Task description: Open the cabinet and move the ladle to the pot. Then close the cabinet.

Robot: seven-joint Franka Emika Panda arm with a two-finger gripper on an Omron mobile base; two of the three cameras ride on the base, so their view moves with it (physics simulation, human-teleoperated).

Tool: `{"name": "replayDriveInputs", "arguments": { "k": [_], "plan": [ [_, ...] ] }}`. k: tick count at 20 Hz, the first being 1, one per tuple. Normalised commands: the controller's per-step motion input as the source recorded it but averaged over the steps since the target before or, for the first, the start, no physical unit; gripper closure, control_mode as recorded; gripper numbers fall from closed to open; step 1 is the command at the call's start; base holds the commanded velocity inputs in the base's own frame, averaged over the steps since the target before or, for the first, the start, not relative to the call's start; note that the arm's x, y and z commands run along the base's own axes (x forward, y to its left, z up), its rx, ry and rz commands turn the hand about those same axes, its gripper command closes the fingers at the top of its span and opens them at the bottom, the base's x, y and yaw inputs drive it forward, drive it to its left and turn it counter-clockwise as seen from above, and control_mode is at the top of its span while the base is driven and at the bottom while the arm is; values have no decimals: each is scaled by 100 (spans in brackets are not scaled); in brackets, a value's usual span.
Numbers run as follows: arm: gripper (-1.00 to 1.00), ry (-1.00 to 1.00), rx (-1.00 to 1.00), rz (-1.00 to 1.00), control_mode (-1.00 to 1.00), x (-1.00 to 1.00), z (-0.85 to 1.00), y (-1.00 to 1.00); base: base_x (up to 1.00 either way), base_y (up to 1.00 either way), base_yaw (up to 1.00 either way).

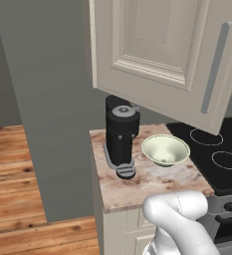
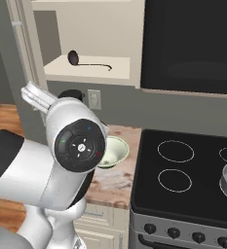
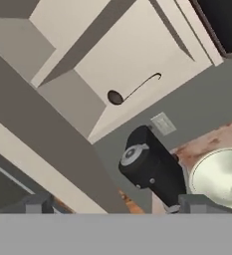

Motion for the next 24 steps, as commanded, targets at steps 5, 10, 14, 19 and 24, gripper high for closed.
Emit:
{"name": "replayDriveInputs", "arguments": {
  "k": [5, 10, 14, 19, 24],
  "plan": [
    [-100, 0, 8, 9, -100, 24, 0, 25, 0, 0, 0],
    [-100, 0, 11, 12, -100, 10, 0, 13, 0, 0, 0],
    [-100, 0, 10, 13, -100, 2, 0, 15, 0, 0, 0],
    [-100, -3, 12, 14, -100, 4, 0, 11, 0, 0, 0],
    [-100, -6, 12, 14, -100, 14, 0, 3, 0, 0, 0]
  ]
}}
